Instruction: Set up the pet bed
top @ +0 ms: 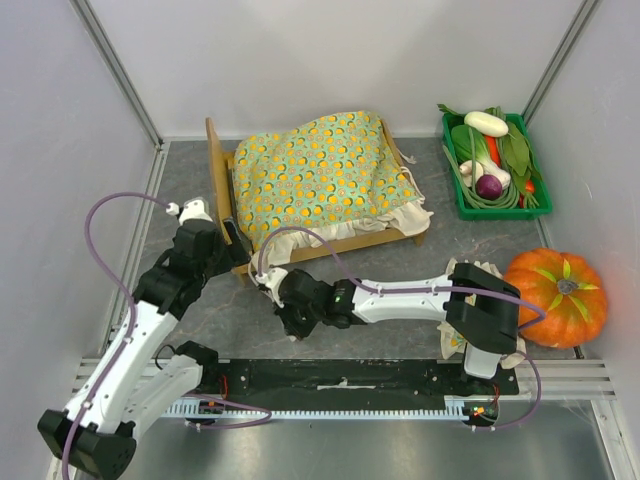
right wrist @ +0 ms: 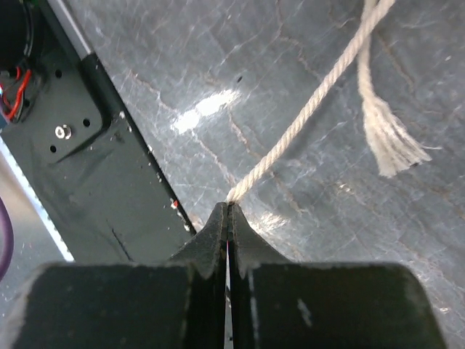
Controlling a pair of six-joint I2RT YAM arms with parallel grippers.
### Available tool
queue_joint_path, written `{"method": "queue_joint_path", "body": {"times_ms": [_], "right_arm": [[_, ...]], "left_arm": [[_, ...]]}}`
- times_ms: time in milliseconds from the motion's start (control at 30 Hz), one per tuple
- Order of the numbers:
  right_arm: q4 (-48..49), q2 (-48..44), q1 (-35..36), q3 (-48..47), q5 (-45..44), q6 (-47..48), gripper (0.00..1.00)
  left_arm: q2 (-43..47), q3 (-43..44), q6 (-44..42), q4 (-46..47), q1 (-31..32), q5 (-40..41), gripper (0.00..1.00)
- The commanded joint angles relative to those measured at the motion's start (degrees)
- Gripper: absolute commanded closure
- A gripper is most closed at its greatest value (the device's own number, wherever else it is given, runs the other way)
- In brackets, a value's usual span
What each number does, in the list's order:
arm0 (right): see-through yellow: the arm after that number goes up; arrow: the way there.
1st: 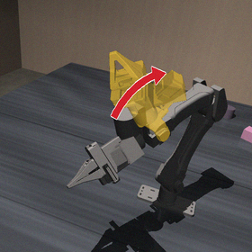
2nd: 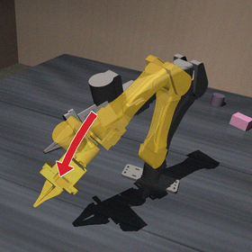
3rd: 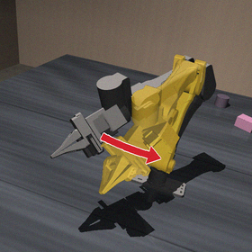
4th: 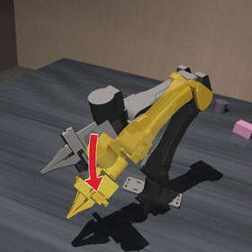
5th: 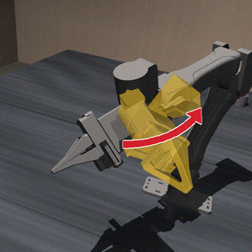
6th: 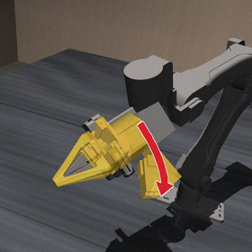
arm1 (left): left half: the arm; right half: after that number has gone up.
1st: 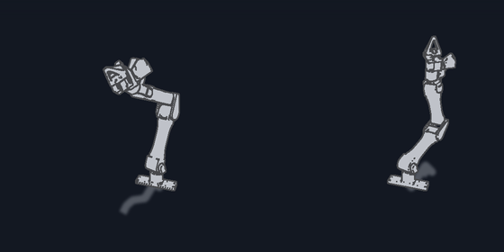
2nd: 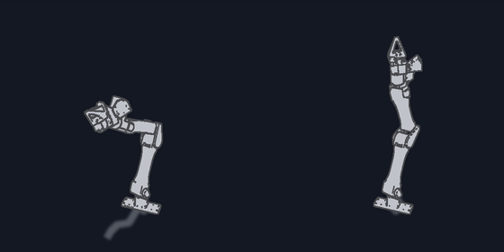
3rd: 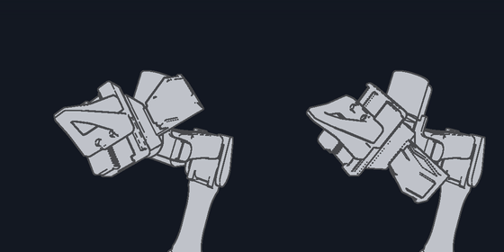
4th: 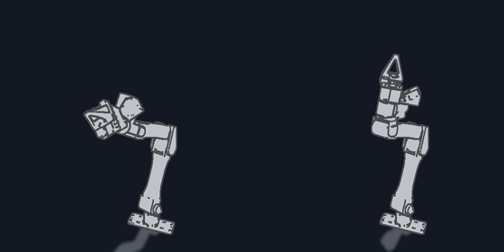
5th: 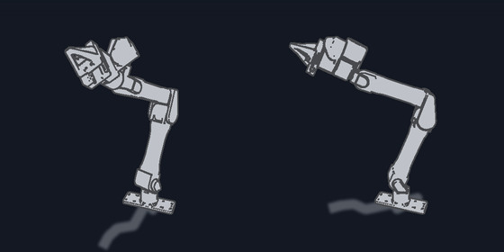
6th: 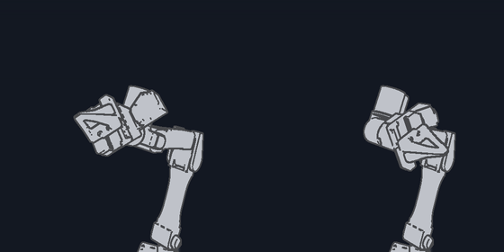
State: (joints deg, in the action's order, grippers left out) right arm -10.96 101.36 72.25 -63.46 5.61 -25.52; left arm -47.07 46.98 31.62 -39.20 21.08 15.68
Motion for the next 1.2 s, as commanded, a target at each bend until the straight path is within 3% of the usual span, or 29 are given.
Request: {"method": "queue_joint_path", "body": {"times_ms": [0,133,233,433,733,1167], "right_arm": [[5.06,0.24,-0.97,-0.88,-3.06,-1.81,1.0],[9.63,-1.51,-1.93,2.9,-2.71,-3.57,1.0],[13.59,-2.74,-2.11,5.45,-1.74,-4.98,1.0],[18.86,-5.73,-2.72,10.2,-2.18,-7.44,1.0],[24.23,-9.08,-3.52,14.42,1.16,-7.44,1.0],[27.92,-10.13,-4.22,16.17,2.57,-7.97,1.0]], "left_arm": [[6.81,4.78,4.94,-7.63,-0.08,0.58,0.06],[10.94,4.53,8.45,-10.9,-0.08,-7.22,0.05],[14.54,0.05,13.28,-10.02,-0.08,-16.8,0.11],[23.68,-15.85,26.9,-1.42,0.36,-28.94,0.19],[28.44,-27.02,37.64,3.77,2.21,-26.84,0.23],[16.58,-32.21,47.57,15.2,14.42,-18.76,0.28]]}}
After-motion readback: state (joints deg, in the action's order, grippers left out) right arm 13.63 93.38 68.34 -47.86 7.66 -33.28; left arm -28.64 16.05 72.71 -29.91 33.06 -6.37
